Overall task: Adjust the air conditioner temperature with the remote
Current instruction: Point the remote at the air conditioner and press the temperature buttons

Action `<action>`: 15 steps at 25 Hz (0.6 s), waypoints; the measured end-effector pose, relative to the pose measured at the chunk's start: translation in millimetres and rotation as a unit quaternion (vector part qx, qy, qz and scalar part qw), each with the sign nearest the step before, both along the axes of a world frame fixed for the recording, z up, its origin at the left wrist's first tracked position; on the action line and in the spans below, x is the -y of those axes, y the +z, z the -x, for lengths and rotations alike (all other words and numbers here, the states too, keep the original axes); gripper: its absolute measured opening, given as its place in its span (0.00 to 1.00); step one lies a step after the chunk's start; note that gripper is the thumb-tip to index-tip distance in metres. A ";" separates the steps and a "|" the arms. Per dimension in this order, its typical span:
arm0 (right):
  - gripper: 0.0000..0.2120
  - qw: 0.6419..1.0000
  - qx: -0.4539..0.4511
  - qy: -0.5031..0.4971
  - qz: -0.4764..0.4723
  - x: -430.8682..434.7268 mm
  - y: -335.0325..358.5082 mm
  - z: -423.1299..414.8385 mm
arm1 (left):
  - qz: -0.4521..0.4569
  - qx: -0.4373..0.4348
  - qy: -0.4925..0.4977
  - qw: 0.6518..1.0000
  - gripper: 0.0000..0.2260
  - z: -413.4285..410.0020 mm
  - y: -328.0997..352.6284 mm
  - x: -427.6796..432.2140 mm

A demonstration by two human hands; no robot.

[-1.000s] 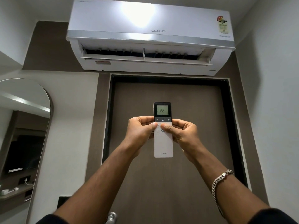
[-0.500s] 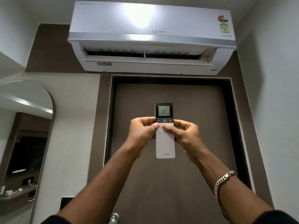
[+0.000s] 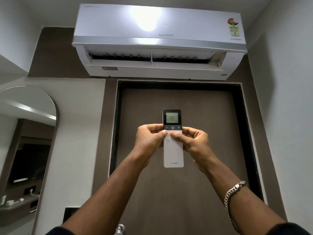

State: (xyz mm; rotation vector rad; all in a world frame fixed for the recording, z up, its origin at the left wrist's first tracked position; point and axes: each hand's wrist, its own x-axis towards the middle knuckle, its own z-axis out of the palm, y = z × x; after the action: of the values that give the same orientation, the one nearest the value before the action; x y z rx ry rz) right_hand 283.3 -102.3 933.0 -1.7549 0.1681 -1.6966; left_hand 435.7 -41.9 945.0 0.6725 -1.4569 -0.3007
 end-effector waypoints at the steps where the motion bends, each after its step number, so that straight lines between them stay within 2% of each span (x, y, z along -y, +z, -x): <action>1: 0.20 1.000 0.001 0.000 0.001 -0.1 -0.1 0.5 | 0.001 0.002 0.000 1.000 0.11 0.4 -0.4 -0.2; 5: 0.19 1.000 -0.006 -0.006 0.004 -4.9 -1.0 3.2 | 0.001 0.003 -0.003 1.000 0.12 3.7 -0.8 -4.5; 15: 0.21 1.000 -0.012 -0.014 0.000 -10.8 -4.6 2.9 | 0.001 -0.021 0.000 1.000 0.04 5.6 -1.9 -5.8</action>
State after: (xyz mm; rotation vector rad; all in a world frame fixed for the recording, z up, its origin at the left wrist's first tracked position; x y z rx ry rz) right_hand 280.4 -91.4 928.4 -1.7808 0.2045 -1.6952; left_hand 430.2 -36.1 943.1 0.6619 -1.4167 -0.3117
